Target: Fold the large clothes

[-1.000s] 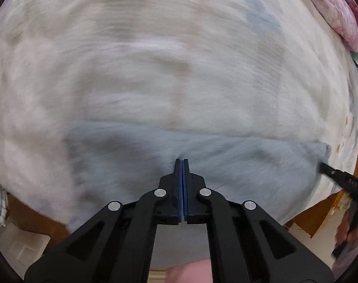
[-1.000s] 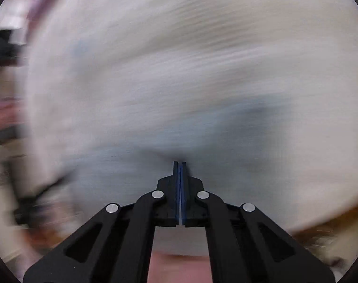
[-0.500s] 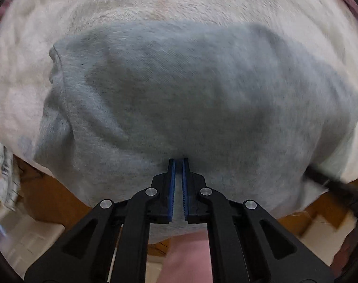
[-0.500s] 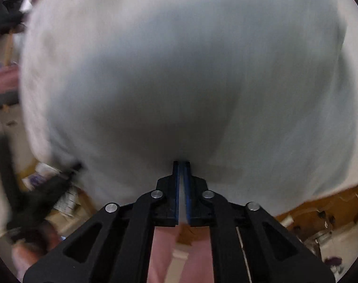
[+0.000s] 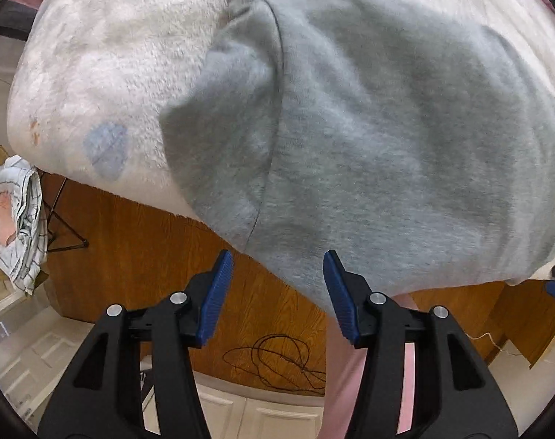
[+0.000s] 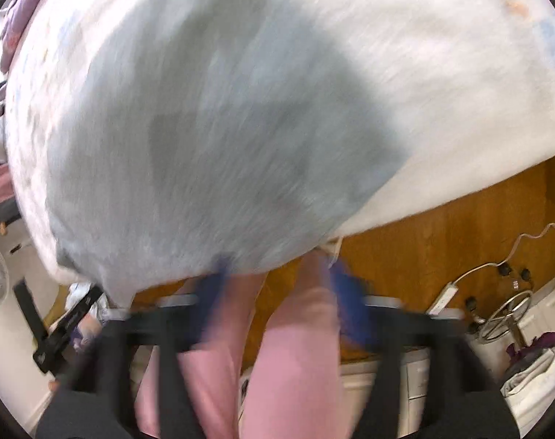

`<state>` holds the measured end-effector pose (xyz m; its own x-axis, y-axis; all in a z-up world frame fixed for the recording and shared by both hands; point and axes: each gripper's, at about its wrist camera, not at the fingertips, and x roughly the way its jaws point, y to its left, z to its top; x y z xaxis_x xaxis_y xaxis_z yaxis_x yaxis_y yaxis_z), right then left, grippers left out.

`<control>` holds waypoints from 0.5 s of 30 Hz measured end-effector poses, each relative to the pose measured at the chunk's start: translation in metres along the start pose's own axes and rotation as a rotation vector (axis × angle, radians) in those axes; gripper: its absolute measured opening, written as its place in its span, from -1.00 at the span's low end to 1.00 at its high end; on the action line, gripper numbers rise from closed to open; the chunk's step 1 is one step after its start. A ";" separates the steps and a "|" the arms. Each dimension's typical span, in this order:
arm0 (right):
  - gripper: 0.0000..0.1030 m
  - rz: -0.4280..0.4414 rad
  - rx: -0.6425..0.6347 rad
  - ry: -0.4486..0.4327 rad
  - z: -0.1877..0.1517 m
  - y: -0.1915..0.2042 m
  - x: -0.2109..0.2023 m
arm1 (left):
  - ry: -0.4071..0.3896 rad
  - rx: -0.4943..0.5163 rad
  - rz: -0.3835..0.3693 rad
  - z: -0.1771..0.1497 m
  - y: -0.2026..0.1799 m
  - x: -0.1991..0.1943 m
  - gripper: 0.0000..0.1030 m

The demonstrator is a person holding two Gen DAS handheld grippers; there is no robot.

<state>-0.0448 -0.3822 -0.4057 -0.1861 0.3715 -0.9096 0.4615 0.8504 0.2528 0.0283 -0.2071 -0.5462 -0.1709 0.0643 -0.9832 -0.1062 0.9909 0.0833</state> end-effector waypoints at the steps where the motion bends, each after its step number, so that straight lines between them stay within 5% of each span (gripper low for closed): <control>1: 0.62 -0.019 0.001 -0.041 0.007 -0.007 -0.012 | -0.006 0.005 -0.004 0.002 -0.009 -0.003 0.10; 4: 0.64 -0.018 0.009 -0.090 0.030 -0.022 -0.035 | -0.038 0.020 -0.006 -0.011 -0.035 -0.019 0.52; 7: 0.65 -0.002 0.022 -0.084 0.060 -0.022 -0.037 | -0.056 0.021 -0.039 0.015 -0.019 -0.046 0.71; 15: 0.66 0.111 -0.113 -0.119 0.115 0.003 -0.028 | -0.081 0.057 -0.091 0.073 -0.045 -0.081 0.73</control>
<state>0.0612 -0.4323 -0.4176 -0.0325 0.4239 -0.9051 0.3720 0.8457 0.3827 0.1189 -0.2486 -0.4821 -0.0832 -0.0189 -0.9964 -0.0610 0.9980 -0.0138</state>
